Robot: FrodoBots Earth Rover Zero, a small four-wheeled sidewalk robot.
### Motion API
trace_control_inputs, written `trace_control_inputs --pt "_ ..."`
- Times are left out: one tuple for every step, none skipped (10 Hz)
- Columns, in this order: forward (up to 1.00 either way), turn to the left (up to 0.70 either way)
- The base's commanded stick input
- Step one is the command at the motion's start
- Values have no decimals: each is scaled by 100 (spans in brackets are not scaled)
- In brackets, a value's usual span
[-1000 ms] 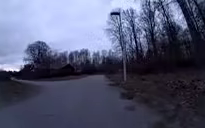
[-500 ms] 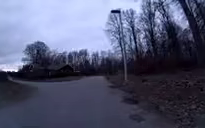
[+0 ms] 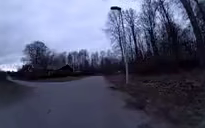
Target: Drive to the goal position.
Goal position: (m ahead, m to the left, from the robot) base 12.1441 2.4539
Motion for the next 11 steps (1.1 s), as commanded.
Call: trace_control_inputs --pt "70 0" --pt "70 0" --pt "70 0" --pt "70 0" --pt "70 0" --pt "70 0" --pt "70 0" --pt "70 0" --pt "70 0" --pt "70 0" --pt "70 0"
